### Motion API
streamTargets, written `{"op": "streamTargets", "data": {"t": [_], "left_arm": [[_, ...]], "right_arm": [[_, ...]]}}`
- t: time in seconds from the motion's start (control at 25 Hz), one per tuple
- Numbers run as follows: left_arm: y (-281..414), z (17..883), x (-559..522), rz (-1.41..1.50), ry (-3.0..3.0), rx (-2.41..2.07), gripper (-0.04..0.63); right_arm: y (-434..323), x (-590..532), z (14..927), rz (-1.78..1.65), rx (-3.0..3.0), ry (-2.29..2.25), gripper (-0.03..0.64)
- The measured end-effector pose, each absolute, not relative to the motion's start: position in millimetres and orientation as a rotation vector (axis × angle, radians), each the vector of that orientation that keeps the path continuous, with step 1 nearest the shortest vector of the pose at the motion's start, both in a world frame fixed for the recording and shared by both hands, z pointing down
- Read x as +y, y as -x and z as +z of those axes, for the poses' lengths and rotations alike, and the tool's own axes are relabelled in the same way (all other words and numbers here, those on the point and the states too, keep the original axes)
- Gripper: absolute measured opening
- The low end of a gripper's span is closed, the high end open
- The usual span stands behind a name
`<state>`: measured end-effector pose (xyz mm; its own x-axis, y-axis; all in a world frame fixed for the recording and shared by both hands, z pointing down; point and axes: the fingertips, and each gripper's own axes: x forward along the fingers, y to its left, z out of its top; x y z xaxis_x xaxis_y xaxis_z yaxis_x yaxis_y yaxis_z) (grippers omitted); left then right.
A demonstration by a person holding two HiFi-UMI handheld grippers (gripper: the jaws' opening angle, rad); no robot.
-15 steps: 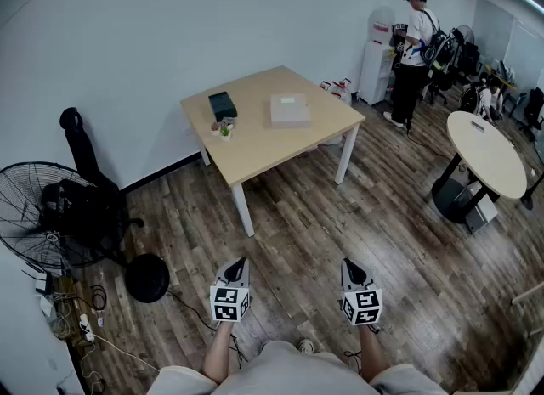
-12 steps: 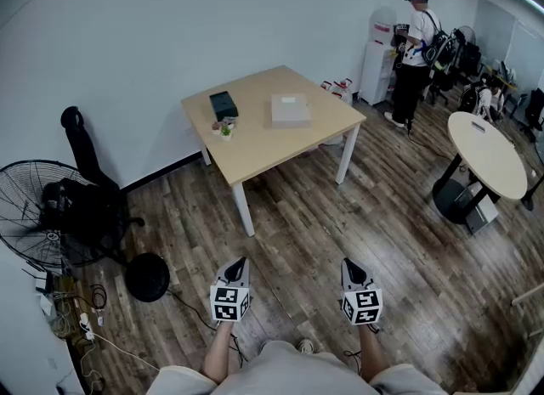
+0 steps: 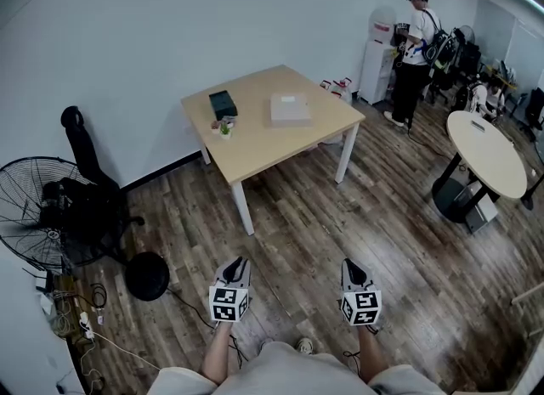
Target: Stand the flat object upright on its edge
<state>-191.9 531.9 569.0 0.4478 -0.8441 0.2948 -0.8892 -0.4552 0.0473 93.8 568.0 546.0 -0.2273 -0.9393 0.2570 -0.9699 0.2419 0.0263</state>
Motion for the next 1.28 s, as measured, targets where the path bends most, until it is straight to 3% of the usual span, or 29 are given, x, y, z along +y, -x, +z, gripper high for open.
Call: {"op": "streamTargets", "data": {"t": [0.08,0.16,0.24,0.28,1.28], "left_arm": [[186,574,535,0.342,-2.507,-1.468,0.146],[181,576,538,0.348,-2.511,-1.437,0.203],[177,578,542,0.352,-2.516,-1.421,0.213],[175,578,543,0.348,-2.518,-1.416,0.223],[116,571,538,0.329,-2.515,-1.492,0.225]], "right_arm": [[-91,571,548,0.218,-2.323,-1.766,0.041],[-85,574,550,0.233,-2.363,-1.733,0.194],[-82,576,551,0.241,-2.385,-1.713,0.287],[-81,577,553,0.245,-2.387,-1.704,0.299],[-128,567,564,0.227,-2.415,-1.627,0.273]]}}
